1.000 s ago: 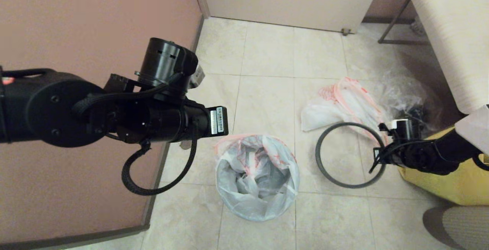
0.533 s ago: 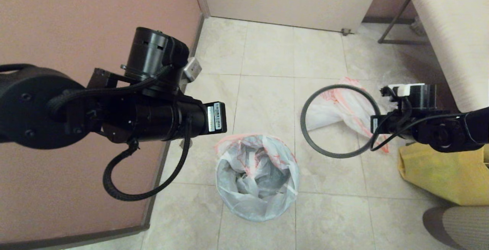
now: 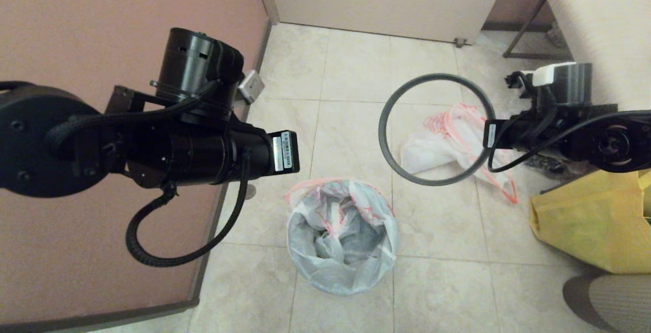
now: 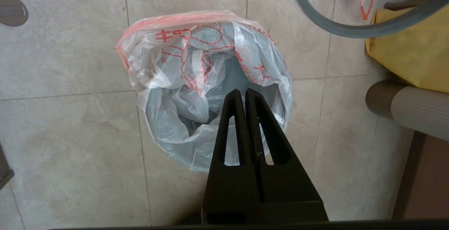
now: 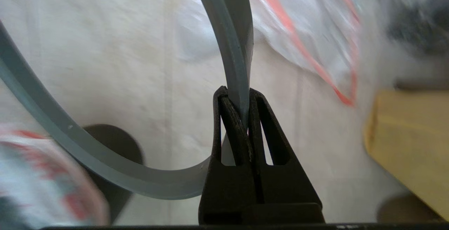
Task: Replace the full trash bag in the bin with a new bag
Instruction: Place the trash can ring on the trash can
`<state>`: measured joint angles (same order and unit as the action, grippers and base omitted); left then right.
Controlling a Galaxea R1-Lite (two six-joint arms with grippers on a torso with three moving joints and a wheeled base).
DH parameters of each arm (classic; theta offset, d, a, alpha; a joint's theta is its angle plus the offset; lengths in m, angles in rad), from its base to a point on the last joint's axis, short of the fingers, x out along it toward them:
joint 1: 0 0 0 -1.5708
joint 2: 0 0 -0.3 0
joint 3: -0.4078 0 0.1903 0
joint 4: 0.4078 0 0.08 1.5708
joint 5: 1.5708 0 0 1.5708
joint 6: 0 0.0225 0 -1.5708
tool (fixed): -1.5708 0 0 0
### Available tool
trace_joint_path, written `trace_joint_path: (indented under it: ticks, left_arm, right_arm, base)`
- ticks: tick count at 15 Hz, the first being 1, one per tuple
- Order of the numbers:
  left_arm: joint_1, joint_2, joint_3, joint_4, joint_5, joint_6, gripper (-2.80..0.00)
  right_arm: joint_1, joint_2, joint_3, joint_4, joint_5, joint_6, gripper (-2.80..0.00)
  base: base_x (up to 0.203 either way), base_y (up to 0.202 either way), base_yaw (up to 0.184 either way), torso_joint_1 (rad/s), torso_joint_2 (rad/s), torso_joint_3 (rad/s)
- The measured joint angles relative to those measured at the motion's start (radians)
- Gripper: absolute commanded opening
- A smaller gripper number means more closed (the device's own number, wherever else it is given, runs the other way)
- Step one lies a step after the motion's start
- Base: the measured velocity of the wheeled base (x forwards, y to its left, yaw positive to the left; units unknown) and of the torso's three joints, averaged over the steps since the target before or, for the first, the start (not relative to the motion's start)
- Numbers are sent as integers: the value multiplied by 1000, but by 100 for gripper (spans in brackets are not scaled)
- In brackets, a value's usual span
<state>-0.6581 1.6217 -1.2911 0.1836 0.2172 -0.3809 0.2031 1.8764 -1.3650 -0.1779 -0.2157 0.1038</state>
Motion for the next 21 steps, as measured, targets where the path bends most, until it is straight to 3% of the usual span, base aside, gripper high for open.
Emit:
trace_joint_path:
  ticks: [5, 9, 11, 14, 19, 21]
  left_arm:
    - [3, -7, -2, 0, -1, 0, -280]
    - [0, -9, 1, -2, -1, 0, -280]
    - [-3, -8, 5, -2, -5, 0, -280]
    - [-5, -6, 5, -3, -16, 0, -280]
    - [-10, 3, 5, -2, -17, -1, -280]
    - [-8, 5, 3, -2, -16, 0, -280]
  right_arm:
    - [134, 22, -65, -162, -193, -26, -280]
    - [227, 27, -105, -180, -207, 44, -280]
    - [240, 11, -79, -153, -119, 12, -280]
    - [239, -9, -52, -117, 23, -136, -280]
    - [244, -20, -64, 111, 245, -137, -280]
    - [245, -1, -82, 190, 256, -138, -280]
  base:
    - [0, 0, 0, 0, 0, 0]
    - [0, 0, 0, 0, 0, 0]
    - [0, 0, 0, 0, 0, 0]
    - [0, 0, 0, 0, 0, 0]
    - [0, 0, 0, 0, 0, 0]
    - [0, 0, 0, 0, 0, 0]
